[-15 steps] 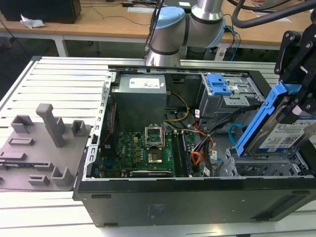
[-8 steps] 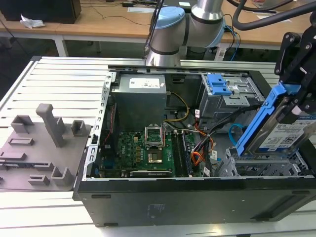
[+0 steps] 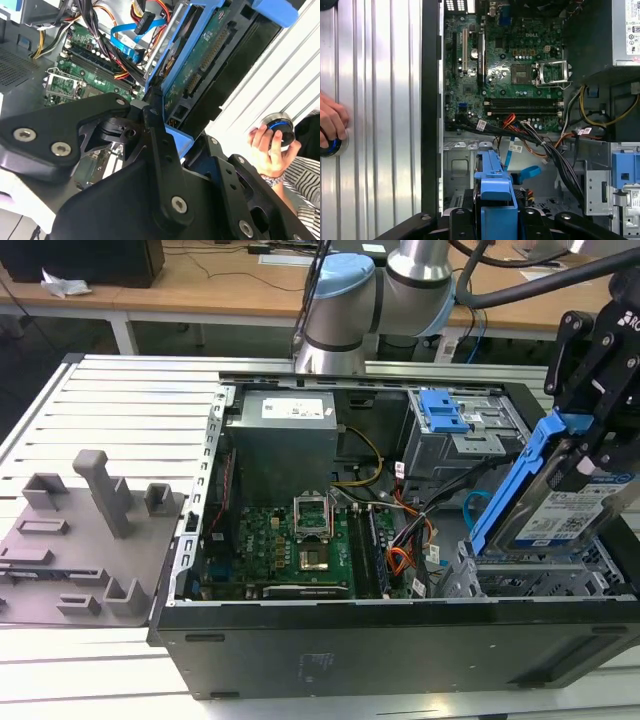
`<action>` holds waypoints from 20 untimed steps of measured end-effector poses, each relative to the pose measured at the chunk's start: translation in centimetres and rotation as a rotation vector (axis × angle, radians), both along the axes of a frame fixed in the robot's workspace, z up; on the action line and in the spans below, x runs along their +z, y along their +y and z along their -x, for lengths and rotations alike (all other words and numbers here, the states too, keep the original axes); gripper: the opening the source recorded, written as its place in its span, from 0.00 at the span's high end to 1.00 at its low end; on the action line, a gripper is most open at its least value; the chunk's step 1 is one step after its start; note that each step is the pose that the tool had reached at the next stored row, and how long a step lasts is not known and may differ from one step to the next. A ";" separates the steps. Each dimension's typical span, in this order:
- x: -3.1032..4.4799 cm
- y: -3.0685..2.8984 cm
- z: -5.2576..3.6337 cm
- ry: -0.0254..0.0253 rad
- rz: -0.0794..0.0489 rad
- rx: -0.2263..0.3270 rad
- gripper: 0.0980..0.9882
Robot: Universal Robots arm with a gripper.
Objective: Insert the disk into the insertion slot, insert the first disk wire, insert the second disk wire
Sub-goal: 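Insert the disk into the insertion slot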
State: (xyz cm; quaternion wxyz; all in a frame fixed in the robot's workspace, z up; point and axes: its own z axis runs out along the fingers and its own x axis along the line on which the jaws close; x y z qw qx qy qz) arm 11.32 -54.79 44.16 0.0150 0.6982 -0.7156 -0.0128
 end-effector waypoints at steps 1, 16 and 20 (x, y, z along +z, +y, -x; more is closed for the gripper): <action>-0.20 0.01 0.02 0.0000 0.000 0.000 0.70; -2.15 0.01 0.63 -0.0002 0.000 0.000 0.70; -2.90 0.01 0.63 -0.0001 0.000 0.000 0.70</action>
